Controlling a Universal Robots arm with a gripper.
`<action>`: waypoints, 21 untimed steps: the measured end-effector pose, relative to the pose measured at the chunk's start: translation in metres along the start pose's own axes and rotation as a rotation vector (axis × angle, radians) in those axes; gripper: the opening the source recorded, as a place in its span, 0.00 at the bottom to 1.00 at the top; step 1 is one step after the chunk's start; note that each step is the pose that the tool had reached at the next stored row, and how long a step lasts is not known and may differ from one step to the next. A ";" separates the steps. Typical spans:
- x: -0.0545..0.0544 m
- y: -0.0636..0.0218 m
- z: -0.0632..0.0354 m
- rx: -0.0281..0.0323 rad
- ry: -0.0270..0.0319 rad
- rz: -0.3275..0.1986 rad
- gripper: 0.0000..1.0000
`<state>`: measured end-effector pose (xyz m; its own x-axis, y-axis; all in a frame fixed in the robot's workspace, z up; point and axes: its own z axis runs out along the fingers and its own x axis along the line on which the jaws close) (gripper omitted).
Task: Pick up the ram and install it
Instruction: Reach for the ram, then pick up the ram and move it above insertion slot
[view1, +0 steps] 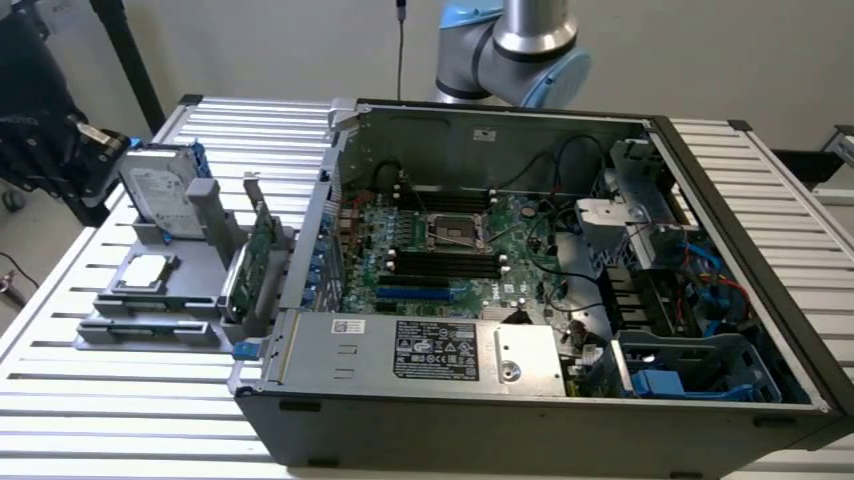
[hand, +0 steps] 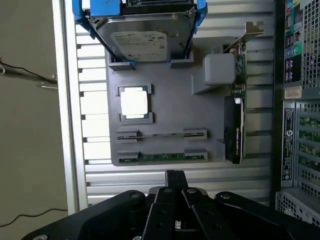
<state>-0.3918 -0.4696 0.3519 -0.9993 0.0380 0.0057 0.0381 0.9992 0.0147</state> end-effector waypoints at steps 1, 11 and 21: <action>0.000 0.0000 0.0005 0.0012 0.0008 -0.013 0.11; 0.001 0.0000 0.0016 0.0022 0.0020 -0.098 0.11; 0.001 -0.0002 0.0016 0.0022 0.0021 -0.100 0.11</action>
<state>-0.3927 -0.4697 0.3504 -0.9980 -0.0622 0.0065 -0.0621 0.9980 0.0131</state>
